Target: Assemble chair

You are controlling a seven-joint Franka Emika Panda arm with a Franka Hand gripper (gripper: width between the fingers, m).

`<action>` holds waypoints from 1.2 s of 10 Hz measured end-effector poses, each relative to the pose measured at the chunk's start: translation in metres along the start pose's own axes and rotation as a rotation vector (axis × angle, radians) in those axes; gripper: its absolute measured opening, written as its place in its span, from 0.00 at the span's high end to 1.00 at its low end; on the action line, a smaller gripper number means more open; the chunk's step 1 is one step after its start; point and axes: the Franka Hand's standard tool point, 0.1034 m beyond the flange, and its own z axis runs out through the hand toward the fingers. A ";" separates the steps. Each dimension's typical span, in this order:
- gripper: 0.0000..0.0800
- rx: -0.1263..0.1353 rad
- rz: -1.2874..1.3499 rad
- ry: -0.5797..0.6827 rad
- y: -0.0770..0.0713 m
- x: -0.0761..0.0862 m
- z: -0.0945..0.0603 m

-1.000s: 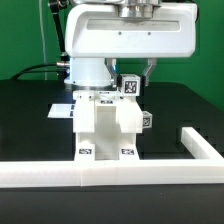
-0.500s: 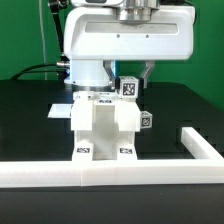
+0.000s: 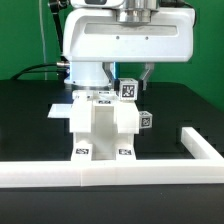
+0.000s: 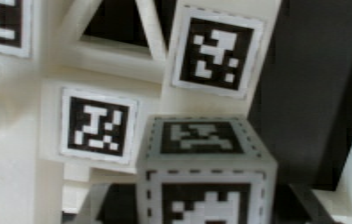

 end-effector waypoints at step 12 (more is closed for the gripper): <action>0.64 0.005 0.350 0.000 -0.001 0.000 0.000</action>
Offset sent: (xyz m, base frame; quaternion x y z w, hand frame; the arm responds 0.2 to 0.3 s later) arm 0.0000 0.0000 0.0000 0.0000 0.0000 0.0000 1.0000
